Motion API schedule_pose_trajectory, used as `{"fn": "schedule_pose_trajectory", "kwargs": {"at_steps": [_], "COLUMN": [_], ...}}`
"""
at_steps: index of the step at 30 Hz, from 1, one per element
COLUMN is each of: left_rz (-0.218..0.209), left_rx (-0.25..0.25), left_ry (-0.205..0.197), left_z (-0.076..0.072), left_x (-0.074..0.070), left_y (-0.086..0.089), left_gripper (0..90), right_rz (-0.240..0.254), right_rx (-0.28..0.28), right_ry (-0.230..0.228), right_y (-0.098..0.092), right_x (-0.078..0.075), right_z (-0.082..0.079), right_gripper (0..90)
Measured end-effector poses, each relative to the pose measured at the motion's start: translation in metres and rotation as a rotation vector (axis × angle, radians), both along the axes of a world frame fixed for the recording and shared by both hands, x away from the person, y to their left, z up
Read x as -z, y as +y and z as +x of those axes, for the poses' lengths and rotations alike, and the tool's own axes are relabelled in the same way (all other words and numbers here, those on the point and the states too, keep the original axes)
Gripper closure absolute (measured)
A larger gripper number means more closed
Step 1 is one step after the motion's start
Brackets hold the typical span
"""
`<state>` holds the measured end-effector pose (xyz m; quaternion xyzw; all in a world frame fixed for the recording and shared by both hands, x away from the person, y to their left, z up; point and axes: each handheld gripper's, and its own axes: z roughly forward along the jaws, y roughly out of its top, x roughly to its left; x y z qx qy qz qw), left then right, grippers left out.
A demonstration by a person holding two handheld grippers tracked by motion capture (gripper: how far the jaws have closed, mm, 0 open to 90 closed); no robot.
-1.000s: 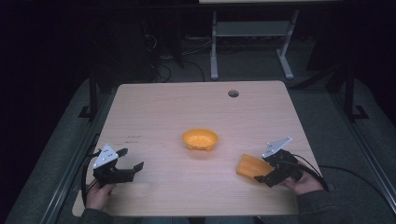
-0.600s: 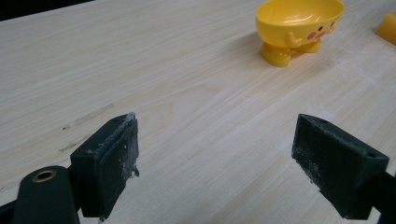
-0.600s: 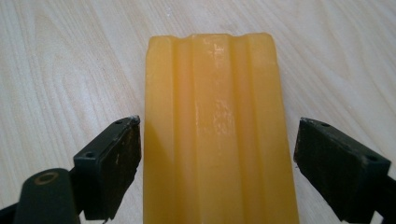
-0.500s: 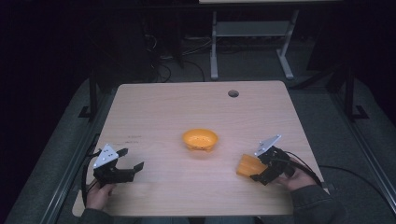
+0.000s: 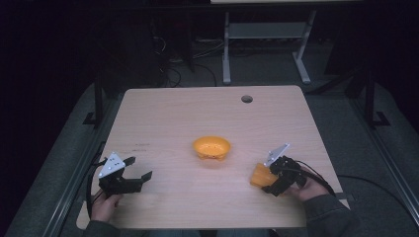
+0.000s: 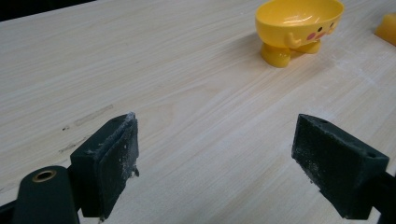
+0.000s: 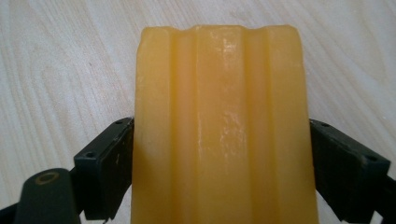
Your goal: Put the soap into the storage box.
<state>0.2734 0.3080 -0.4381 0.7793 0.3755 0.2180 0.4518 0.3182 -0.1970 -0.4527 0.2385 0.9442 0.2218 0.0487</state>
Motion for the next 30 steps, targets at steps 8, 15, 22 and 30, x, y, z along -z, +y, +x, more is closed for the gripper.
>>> {"fn": "schedule_pose_trajectory", "kwargs": {"at_steps": [8, 15, 22, 30], "left_rz": [-0.001, -0.001, -0.004, -0.010], "left_rx": [-0.001, -0.003, -0.003, -0.005], "left_ry": [0.001, 0.002, 0.001, -0.001], "left_z": [0.000, 0.000, -0.001, -0.001], "left_x": [0.000, 0.000, -0.001, -0.001], "left_y": [0.000, 0.000, 0.001, 0.001], "left_gripper": [14.1, 14.1, 14.1, 14.1], "right_rz": [-0.012, -0.021, -0.026, 0.004], "right_rx": [-0.011, -0.019, -0.024, -0.023], "right_ry": [-0.003, -0.009, -0.014, -0.032], "right_y": [0.002, 0.003, 0.004, 0.003], "right_x": [0.002, 0.001, -0.001, -0.011], "right_z": [0.001, 0.000, -0.002, -0.002], "right_gripper": [19.1, 20.2, 20.6, 20.6]}}
